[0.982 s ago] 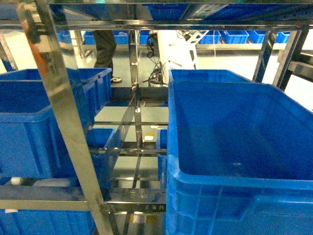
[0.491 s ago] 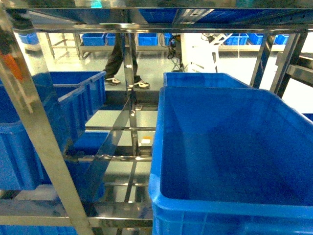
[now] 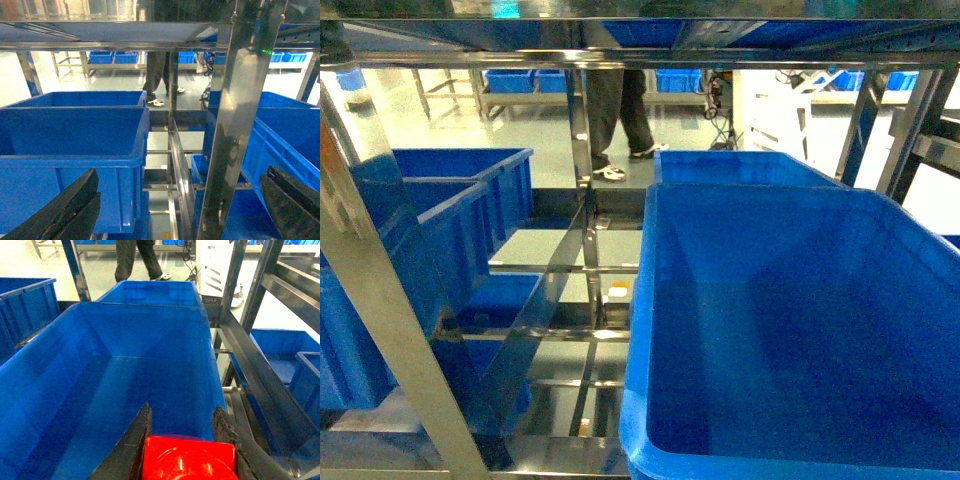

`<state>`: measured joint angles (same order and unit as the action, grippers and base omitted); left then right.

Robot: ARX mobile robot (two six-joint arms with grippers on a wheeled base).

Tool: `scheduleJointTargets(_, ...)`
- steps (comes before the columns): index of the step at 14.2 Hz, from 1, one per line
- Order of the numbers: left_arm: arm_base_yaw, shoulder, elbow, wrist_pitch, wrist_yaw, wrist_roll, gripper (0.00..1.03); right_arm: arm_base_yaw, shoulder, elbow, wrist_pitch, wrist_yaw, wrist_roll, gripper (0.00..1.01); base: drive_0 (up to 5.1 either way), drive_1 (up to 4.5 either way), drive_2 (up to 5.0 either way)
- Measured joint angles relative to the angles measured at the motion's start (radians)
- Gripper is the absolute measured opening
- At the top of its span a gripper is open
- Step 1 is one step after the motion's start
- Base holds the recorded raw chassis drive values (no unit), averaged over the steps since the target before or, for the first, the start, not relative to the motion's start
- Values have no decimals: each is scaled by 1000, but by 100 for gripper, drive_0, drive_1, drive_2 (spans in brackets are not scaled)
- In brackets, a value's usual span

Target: Pick red block from blue box to shelf

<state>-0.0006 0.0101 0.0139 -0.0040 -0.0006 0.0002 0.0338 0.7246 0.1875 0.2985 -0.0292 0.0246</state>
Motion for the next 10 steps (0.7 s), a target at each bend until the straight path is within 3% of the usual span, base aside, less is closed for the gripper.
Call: scheduleJointTargets(10, 0, 0, 0, 0, 0, 0, 98, 0, 0, 0, 0, 0, 0, 29, 0, 0, 0)
